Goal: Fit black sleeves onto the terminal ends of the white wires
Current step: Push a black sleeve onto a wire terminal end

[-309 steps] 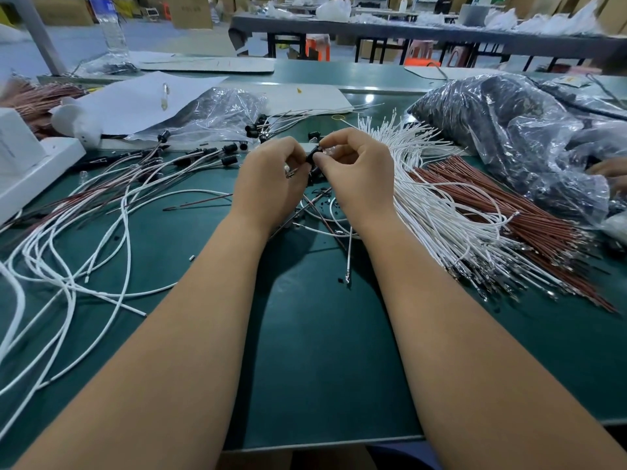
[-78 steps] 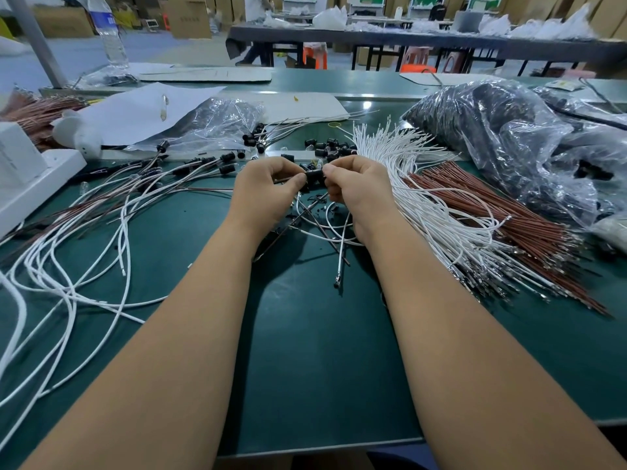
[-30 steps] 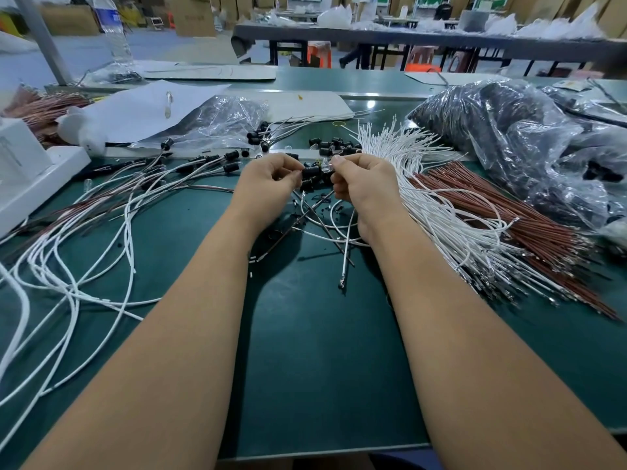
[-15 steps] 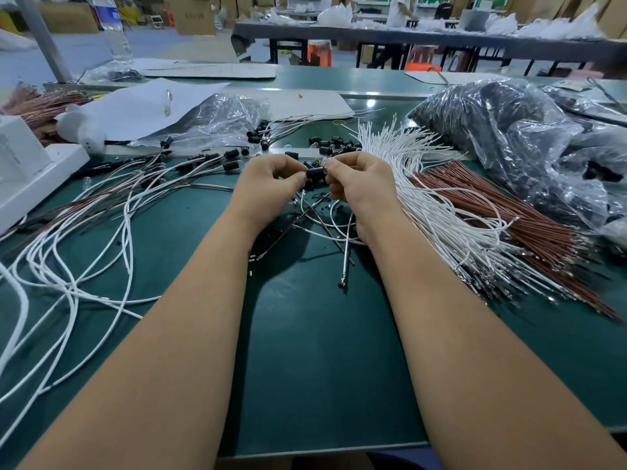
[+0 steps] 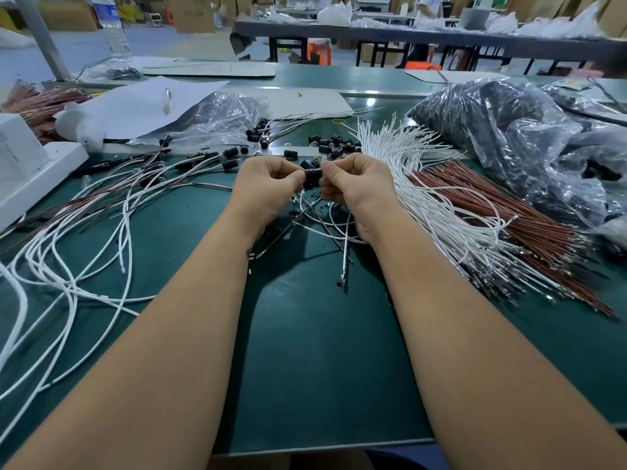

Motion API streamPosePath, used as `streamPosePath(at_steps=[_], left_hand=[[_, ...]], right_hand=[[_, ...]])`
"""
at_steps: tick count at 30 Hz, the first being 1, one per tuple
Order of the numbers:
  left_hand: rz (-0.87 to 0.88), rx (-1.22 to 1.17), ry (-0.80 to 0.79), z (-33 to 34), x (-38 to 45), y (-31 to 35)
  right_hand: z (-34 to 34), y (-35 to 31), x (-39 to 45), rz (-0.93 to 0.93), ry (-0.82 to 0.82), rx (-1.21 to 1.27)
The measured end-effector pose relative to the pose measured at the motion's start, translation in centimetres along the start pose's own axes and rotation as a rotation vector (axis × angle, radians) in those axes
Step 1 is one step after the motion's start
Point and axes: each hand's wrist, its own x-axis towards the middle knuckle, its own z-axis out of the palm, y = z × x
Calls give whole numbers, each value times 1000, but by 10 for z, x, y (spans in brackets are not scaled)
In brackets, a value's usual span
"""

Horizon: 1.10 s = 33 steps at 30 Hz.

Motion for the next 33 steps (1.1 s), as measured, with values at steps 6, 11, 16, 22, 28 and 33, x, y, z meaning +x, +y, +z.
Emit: streamPosePath(at_steps=[6,11,16,22,28,33], left_hand=[[-24,-38,-20,4,-1,3],[-27,-8,-14,5,-3,4],[-18,-21,-23,3,-3,5],[24,-28,-19,0,-2,5],[91,-16,-33,-4,-2,3],[93,-11,-58,-4,1,1]], right_hand=[[2,0,1,20,36,-11],[3,-1,2,22,82,-15],[3,-1,4,35,93,4],[0,-2,6,77,52,-18],[-1,-3,6,70,49,-59],[0,-1,6,29,55,-47]])
